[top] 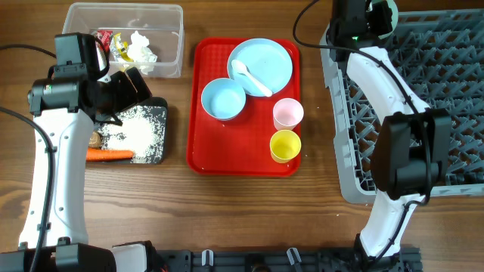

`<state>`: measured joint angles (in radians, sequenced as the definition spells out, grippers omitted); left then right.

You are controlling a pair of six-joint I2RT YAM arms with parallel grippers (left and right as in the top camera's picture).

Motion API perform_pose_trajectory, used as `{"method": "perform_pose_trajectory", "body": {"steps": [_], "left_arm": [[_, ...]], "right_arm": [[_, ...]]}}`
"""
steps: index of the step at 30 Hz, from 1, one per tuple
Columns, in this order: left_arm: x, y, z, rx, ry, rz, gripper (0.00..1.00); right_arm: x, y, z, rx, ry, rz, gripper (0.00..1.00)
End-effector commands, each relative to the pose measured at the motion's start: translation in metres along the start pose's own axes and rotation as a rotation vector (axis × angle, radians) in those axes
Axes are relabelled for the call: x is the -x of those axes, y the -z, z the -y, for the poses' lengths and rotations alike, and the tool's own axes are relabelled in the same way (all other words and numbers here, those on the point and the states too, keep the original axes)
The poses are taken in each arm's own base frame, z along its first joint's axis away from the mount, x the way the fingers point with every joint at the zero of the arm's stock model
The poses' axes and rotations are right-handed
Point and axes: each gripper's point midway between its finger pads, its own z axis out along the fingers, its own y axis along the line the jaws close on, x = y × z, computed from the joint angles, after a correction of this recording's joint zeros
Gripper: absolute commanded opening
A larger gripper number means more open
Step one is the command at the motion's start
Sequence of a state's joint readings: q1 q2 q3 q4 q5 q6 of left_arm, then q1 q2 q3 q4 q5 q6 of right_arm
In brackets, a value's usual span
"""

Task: Sort waste into correct bins and load items into the dishwasher rack
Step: 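Carry the green bowl to the dish rack and set it in a slot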

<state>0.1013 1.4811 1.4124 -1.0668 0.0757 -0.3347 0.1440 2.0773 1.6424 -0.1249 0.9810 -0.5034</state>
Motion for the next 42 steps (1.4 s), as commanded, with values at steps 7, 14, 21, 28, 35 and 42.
{"method": "perform_pose_trajectory", "body": {"steps": [7,14,21,28,35,42], "left_arm": [[0.0,-0.003,-0.002,0.003,-0.008,-0.006,1.0],[0.0,-0.003,-0.002,0.003,-0.008,-0.006,1.0],[0.0,-0.003,-0.002,0.003,-0.008,-0.006,1.0],[0.0,-0.003,-0.002,0.003,-0.008,-0.006,1.0],[0.0,-0.003,-0.002,0.003,-0.008,-0.006,1.0],[0.0,-0.003,-0.002,0.003,-0.008,-0.006,1.0]], "right_arm": [[-0.014,-0.013,-0.015,-0.021,0.059,-0.043,0.04],[-0.02,-0.018,-0.023,-0.015,0.098,-0.056,0.04],[-0.021,-0.017,-0.011,-0.082,0.081,-0.076,0.04],[-0.015,-0.017,0.005,-0.153,0.08,-0.073,0.04],[-0.02,-0.012,-0.009,-0.108,0.119,-0.083,0.04],[-0.022,0.001,-0.037,-0.009,0.166,-0.069,0.04]]}}
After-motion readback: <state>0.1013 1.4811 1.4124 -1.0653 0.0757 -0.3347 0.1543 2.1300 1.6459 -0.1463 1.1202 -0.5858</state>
